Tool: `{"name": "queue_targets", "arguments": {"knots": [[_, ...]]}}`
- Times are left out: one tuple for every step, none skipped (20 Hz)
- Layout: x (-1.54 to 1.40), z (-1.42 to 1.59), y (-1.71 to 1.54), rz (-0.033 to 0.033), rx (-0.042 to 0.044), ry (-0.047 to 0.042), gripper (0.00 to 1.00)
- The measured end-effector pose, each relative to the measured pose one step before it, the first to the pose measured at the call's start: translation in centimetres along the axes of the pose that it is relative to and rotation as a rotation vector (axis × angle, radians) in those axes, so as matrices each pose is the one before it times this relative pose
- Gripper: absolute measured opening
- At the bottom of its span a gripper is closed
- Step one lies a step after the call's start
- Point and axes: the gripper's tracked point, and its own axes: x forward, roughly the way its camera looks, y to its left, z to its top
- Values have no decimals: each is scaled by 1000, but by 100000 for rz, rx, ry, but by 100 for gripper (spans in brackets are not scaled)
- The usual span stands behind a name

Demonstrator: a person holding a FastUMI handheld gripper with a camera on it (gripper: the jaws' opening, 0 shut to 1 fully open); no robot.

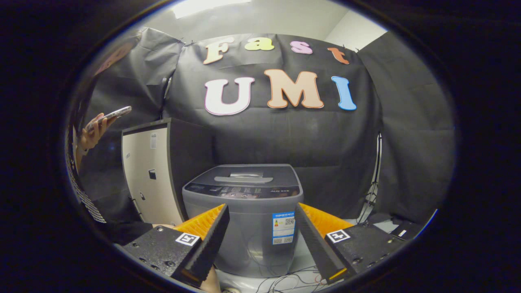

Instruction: Put the clothes into the washing machine and then close the washing machine lid.

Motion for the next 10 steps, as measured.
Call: {"name": "queue_targets", "arguments": {"knots": [[-17, 39, 40, 10, -11, -43, 97], [16, -59, -53, 0, 9, 34, 97], [-34, 51, -25, -1, -3, 16, 97], [92, 41, 35, 8, -12, -92, 97], [-55, -39, -3, -9, -6, 65, 97], [4, -24, -8, 1, 15, 35, 97], [-9, 74, 8, -2, -16, -78, 97], [-28, -69, -7, 4, -1, 0, 97], [8, 17, -12, -16, 8, 26, 97], [48, -23, 29, -6, 2, 5, 97]]}}
